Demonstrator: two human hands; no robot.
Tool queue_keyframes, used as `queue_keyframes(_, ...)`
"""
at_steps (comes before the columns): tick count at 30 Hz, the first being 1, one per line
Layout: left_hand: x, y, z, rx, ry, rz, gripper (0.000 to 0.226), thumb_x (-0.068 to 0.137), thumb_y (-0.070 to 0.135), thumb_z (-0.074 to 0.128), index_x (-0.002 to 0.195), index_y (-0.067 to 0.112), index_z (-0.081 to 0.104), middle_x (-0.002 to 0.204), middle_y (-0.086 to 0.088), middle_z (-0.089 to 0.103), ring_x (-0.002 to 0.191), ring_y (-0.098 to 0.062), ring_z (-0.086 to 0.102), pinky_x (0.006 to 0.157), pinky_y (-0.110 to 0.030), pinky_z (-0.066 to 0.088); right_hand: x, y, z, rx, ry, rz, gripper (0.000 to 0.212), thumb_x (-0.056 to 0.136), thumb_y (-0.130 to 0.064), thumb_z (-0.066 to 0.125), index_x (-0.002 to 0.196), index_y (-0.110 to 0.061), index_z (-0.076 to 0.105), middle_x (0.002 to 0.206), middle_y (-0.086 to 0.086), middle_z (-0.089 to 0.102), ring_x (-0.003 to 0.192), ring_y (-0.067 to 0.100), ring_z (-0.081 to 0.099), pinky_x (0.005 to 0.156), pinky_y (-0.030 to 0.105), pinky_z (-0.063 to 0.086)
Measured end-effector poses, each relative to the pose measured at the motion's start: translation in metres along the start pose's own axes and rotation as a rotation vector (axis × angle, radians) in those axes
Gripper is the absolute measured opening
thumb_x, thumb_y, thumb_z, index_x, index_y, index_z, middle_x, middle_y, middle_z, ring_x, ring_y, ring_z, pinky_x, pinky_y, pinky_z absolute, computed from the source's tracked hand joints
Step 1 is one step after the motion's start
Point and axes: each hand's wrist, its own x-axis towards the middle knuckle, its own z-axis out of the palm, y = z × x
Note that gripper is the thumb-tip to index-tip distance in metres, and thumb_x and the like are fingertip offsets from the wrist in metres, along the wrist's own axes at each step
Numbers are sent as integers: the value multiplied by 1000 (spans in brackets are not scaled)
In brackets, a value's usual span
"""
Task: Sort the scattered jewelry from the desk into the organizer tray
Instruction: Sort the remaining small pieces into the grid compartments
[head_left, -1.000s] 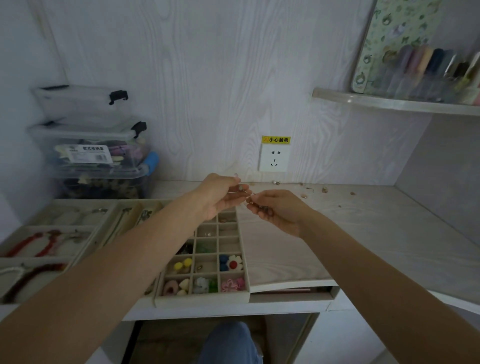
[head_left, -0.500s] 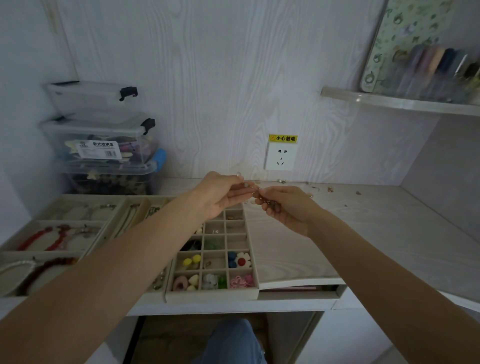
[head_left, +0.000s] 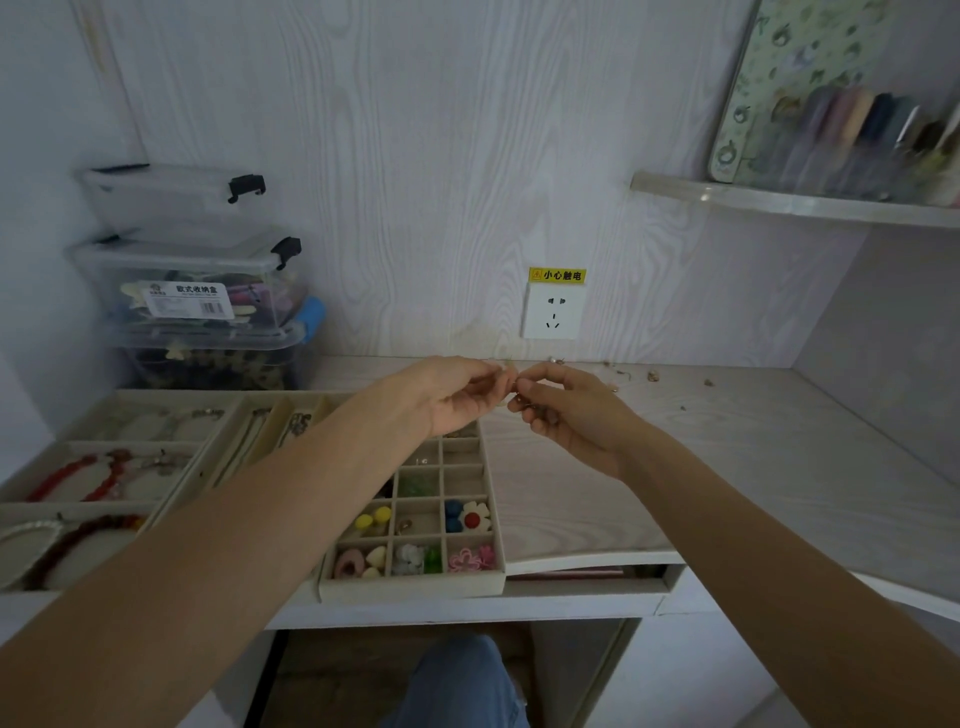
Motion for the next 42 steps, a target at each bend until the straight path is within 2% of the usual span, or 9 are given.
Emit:
queue_keyframes(5, 0, -1, 3, 64, -10, -13, 12, 92, -2, 50, 97, -7, 60, 74, -12, 59, 63, -10, 56, 51, -15, 53, 1, 0, -4, 69, 73, 51, 13, 94, -5, 51, 87, -4, 61, 72, 8, 62, 52, 6, 55, 53, 13, 49)
queue_keyframes(10, -10, 5, -8, 78, -48, 43, 8, 91, 0, 53, 91, -3, 60, 74, -12, 64, 64, -14, 63, 56, -20, 56, 3, -4, -3, 497, 49, 231, 15, 92, -3, 47, 81, -3, 58, 69, 7, 60, 52, 8, 53, 48, 14, 47)
queue_keyframes(13, -17, 8, -18, 78, -48, 68, 8, 92, 3, 54, 89, -1, 59, 77, -12, 66, 68, -15, 65, 62, -24, 58, 3, -5, 5, 612, -22, 285, 11, 78, -2, 44, 84, -3, 54, 71, 9, 57, 52, 11, 52, 43, 15, 42)
queue_keyframes(16, -24, 9, -24, 59, -23, 95, 7, 92, 2, 53, 89, -2, 59, 75, -14, 68, 66, -17, 68, 57, -25, 58, 2, -9, 14, 478, -34, 306, 11, 83, -14, 46, 82, -5, 52, 68, 8, 55, 51, 11, 48, 38, 15, 36)
queue_keyframes(19, -29, 12, -30, 19, -12, 133, 6, 92, 1, 53, 94, -3, 57, 80, -17, 69, 68, -20, 71, 55, -25, 57, 2, -13, 26, 178, -32, 308, 25, 92, -33, 53, 83, -10, 53, 59, 0, 50, 46, 7, 42, 34, 13, 30)
queue_keyframes(22, -33, 11, -34, 0, -5, 157, 11, 91, 0, 53, 101, -5, 56, 84, -19, 67, 69, -21, 71, 57, -25, 57, 0, -13, 38, 46, -52, 280, 26, 92, -34, 56, 93, -8, 58, 59, -2, 47, 46, 4, 36, 34, 11, 28)
queue_keyframes(28, -43, 4, -42, 72, 2, 195, 14, 91, 1, 54, 100, -7, 60, 88, -18, 69, 77, -20, 71, 63, -23, 58, 0, -14, 45, 254, -62, 356, 17, 95, -16, 51, 87, -6, 61, 62, 0, 48, 43, 2, 39, 33, 9, 31)
queue_keyframes(33, -52, -8, -41, 90, 28, 334, 11, 91, -2, 51, 97, -3, 60, 90, -14, 67, 83, -16, 68, 75, -24, 58, -6, -9, 48, 462, -99, 408, 21, 96, -14, 47, 87, -2, 61, 72, 6, 51, 55, 5, 41, 38, 9, 36)
queue_keyframes(42, -56, -30, -41, 165, 123, 430, 14, 90, -5, 51, 103, 0, 56, 101, -15, 66, 95, -21, 67, 83, -26, 55, -10, 11, 56, 285, -75, 377, 7, 93, -9, 54, 87, -8, 58, 70, 3, 54, 46, 2, 47, 39, 7, 34)
